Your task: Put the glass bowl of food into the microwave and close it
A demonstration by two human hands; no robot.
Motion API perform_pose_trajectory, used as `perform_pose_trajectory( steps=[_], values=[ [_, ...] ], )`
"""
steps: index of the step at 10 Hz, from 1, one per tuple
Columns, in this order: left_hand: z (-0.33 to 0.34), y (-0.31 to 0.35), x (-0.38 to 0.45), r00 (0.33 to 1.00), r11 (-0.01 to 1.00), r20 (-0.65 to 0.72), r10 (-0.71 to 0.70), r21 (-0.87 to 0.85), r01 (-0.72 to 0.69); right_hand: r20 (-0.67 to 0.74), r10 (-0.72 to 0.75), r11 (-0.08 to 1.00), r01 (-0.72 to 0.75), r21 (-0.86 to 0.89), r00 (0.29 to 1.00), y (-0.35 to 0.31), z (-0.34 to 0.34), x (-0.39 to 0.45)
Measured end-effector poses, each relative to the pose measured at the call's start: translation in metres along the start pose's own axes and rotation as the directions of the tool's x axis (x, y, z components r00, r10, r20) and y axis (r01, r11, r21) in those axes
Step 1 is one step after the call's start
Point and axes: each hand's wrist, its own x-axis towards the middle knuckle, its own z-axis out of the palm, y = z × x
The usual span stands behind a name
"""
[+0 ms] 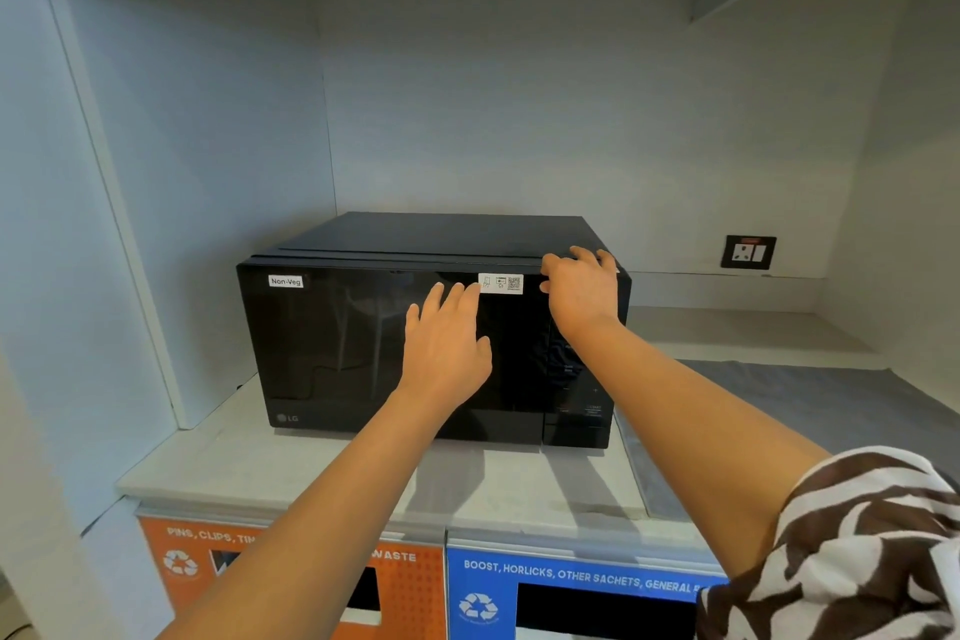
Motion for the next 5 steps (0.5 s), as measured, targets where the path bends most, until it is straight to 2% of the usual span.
perform_pose_trajectory(
  steps=[3,5],
  values=[
    [0.004,0.008,-0.001,0.999,1.0,0.035,0.012,0.006,-0.012,0.017,0.021,1.0,-0.021,-0.003,1.0,-0.002,-0.005,-0.004],
    [-0.002,0.004,-0.002,0.999,1.0,0.024,0.027,0.012,-0.027,0.139,0.048,0.998,-0.043,-0.036,0.989,-0.009,-0.012,-0.002]
  ],
)
